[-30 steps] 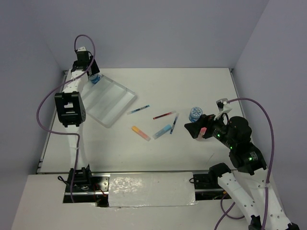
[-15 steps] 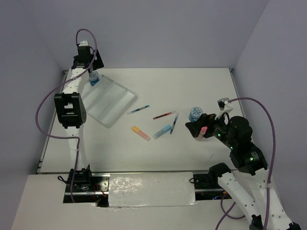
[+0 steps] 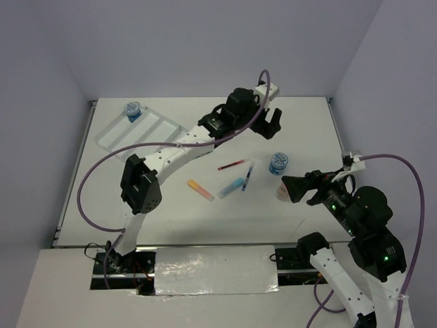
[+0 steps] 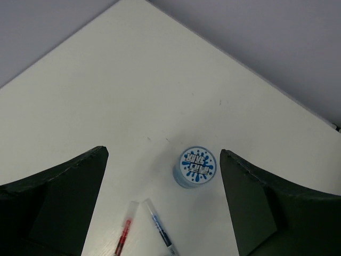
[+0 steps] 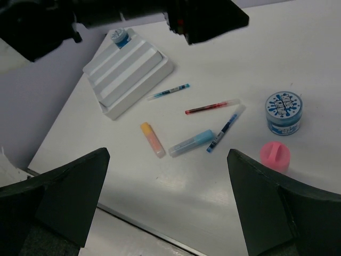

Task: Sort the stationery into containers
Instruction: Pick up the stationery from the center of the board.

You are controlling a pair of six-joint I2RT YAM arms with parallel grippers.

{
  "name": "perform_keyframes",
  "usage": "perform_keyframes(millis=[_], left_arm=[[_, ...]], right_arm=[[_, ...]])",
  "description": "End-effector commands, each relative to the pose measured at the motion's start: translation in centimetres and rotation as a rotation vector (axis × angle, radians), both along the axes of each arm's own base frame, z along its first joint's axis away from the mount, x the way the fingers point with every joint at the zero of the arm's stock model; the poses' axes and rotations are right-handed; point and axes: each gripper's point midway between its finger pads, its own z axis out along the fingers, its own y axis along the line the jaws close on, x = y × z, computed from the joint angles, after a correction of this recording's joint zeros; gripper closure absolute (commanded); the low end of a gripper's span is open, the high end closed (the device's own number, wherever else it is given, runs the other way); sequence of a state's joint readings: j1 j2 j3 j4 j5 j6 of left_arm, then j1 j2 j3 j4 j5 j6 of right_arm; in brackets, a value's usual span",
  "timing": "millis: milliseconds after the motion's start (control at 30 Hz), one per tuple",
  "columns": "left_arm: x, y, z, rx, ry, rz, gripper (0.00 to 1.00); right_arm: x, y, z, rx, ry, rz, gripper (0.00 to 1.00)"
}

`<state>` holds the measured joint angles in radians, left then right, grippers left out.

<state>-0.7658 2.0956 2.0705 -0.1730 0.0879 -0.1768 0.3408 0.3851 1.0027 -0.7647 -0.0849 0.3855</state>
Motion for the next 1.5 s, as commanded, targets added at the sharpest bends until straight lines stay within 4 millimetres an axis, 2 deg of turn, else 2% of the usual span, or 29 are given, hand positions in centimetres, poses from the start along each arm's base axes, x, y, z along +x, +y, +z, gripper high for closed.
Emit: perform_keyframes(millis=[0,167,300,467,567,733,933,1133,1267,1367,1467], left_arm=[[1.8,-0.2,-2.8,0.047,-0.004,0.037,0.01],[-0.9,-4.2,-6.7,0.111,0.009,-0.067,0.01],[-2.5,-6.0,-8.8,0.113,0.045,-0.139,0.01],[-3.6,-7.2,-11.7,0.141,0.086,-0.182,0.01],[-4.4,-8.0,-12.7,0.137,0.101,-0.214,0.01],[-4.8,-9.2,-14.7,0.151,0.12,-0.26,0.01],[-4.5,-9.2,-18.0,0.211,0.132,-0.244,0.01],[-4.2,-9.5,-19.5,0.226,0.127,-0.254,0.01],[-4.5,-9.7,-19.6,0.21,0.127,-0.265,0.02],[-4.7,-9.9,-18.8,0.18,0.114,-0.274,0.09],[-4.8,-10.3,-18.4,0.168,0.112,-0.289,0.31]], right_arm=[[-1.6,-0.5,1.1,0.021,-0.009,-0.002,0.0],[-3.0,-0.5,2.1,0.032,-0.034,0.028,0.0],[-3.3,-0.6,2.0,0.023,-0.033,0.032,0.0],[-3.6,-0.4,1.8,0.027,-0.031,0.045,0.0],[-3.7,-0.2,1.9,0.031,-0.034,0.054,0.0],[-3.9,0.2,2.1,0.035,-0.033,0.084,0.0],[-4.3,0.3,2.6,0.036,-0.046,0.094,0.0],[-4.4,0.6,2.5,0.039,-0.048,0.117,0.0],[-4.2,0.5,2.4,0.037,-0.048,0.11,0.0],[-4.1,0.7,2.3,0.038,-0.045,0.114,0.0],[-4.0,0.7,2.1,0.035,-0.042,0.114,0.0]])
